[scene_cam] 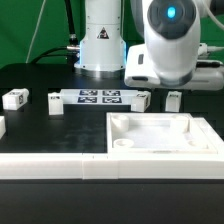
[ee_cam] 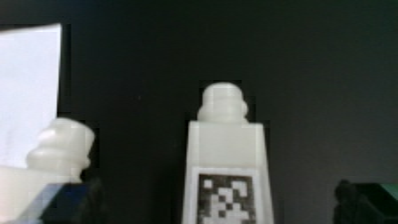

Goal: Assemble one leg

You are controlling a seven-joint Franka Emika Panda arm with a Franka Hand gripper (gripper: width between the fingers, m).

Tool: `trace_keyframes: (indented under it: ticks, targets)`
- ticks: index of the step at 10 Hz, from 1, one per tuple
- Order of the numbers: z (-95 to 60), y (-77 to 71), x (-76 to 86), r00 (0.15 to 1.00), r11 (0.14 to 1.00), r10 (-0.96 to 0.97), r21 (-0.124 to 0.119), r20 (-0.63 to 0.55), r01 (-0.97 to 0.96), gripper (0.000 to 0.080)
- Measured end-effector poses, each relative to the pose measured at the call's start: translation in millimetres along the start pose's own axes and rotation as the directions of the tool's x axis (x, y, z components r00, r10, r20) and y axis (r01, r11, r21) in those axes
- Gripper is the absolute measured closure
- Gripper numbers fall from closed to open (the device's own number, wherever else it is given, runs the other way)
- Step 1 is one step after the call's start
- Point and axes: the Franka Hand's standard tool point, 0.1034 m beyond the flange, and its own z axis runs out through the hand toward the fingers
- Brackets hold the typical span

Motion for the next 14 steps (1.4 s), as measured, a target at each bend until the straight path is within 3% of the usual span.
trace_keyframes:
  ticks: [9, 11, 12, 13, 14]
  targets:
    - [19.2, -3.6, 10.0, 1.0, 1.0, 0.012, -0.016, 0.001, -0.012, 0.015]
    - [19.3, -3.3, 10.1, 1.0, 1.0, 0.01, -0.015, 0.001, -0.01, 0.0399]
    - [19.3, -3.3, 10.1, 1.0, 1.0, 0.01, -0.015, 0.001, -0.01, 0.0399]
    - [19.3, -3.3, 10.1, 1.0, 1.0, 0.01, -0.015, 0.001, -0.01, 0.0514]
    - [19.3, -3.3, 10.1, 1.0, 1.0, 0.01, -0.015, 0.001, -0.01, 0.0513]
